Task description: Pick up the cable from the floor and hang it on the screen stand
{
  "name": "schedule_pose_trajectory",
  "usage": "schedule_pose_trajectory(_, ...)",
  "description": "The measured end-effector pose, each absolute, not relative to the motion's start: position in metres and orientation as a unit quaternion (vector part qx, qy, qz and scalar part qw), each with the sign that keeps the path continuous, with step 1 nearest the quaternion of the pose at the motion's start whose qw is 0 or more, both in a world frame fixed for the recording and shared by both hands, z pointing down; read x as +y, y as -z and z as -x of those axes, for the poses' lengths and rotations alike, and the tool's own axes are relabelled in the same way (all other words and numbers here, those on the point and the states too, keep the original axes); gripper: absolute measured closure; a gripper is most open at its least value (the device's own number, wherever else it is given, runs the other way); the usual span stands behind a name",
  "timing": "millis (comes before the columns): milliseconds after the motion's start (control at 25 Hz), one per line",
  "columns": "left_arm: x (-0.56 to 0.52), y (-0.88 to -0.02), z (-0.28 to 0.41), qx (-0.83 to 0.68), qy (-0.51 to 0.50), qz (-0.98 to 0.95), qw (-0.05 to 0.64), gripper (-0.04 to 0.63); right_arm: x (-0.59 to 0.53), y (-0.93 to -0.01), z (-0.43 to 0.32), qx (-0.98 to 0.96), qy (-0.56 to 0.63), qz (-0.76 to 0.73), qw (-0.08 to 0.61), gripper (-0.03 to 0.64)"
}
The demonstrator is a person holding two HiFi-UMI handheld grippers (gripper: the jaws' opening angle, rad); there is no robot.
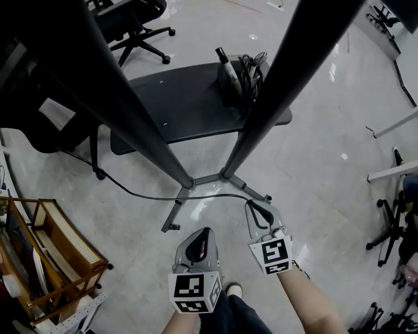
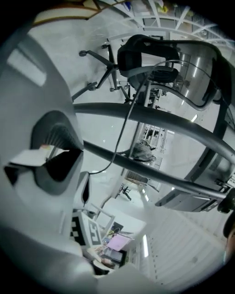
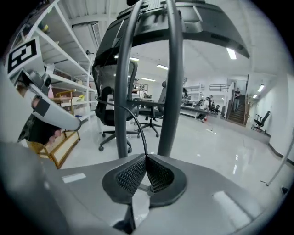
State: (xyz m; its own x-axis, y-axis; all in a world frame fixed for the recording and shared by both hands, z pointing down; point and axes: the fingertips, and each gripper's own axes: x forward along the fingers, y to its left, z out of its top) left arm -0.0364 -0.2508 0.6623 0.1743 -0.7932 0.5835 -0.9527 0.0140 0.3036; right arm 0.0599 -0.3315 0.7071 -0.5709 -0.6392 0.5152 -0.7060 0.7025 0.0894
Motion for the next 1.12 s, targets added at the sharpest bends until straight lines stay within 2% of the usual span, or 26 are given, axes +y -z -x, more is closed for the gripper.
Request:
schedule_pose_trajectory(360,-0.263,-0.448,-0.010,-0.616,-0.104,-0.724,0.291,0.588,-0.320,-0.460,-0.111,-0.892,-0.057,-0.414,0.174,0.606)
schedule_pose_trajectory(680,-0.276,-0.263,-0.031,-0.599,-0.095,-0.751,0.263,0.588,-0.320,-0.246,-0.112,-0.909,-0.060,-0.403,0.092,0.606)
schedule_pose_trajectory(1120,-0.340,-0.072,-0.029,-0.581,-0.067,-0.792,0.178,0.588,-0.379,0.009,-0.096,-0.901,0.074,-0.428,-0.004,0.606)
